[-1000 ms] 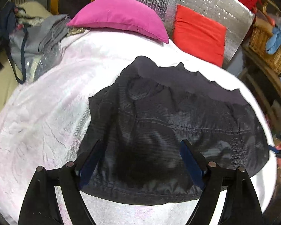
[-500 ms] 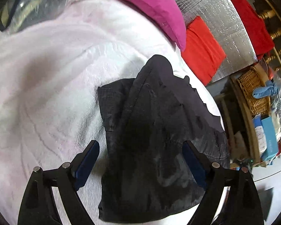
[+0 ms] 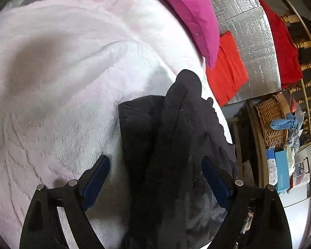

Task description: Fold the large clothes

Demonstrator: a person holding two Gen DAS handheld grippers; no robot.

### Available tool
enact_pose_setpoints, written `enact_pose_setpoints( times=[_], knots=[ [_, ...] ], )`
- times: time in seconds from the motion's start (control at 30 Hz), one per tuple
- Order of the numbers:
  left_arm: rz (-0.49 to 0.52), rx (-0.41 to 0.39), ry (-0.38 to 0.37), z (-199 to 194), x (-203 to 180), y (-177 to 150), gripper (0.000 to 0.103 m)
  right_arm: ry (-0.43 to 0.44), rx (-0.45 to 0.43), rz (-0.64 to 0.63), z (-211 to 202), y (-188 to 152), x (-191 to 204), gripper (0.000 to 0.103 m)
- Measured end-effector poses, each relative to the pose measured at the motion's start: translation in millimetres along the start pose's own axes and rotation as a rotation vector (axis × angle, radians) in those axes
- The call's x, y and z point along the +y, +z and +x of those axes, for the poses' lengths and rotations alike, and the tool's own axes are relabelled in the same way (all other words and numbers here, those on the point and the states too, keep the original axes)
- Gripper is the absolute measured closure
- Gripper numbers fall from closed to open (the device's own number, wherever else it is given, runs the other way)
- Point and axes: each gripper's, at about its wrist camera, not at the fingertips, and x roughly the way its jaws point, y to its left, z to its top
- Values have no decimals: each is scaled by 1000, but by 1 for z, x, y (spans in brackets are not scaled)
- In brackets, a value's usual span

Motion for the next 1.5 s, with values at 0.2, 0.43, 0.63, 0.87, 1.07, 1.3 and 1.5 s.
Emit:
enact_pose_setpoints(
  times=[0.2, 0.43, 0.63, 0.87, 1.07, 1.3, 1.5],
  knots=[
    [61, 54, -5, 21, -15, 1, 13, -8, 20, -30, 9, 2, 7, 1],
    [47, 68, -26, 28, -15, 8, 14, -44, 39, -73, 17, 7, 13, 2],
    [110, 86, 33, 34, -19, 4, 55, -121, 58, -143, 28, 7, 27, 39],
    [113, 89, 43, 33, -20, 1, 44, -129, 54, -168, 27, 7, 28, 55],
    [223, 87, 126, 47, -45, -7, 38, -114, 53, -155, 29, 5, 23, 57],
    [315, 48, 211, 33, -78, -11, 85, -213, 37, -288, 13, 5, 71, 89],
    [402, -63, 217, -7, -134, -10, 88, -227, -21, -408, -25, 3, 129, 91]
  ],
)
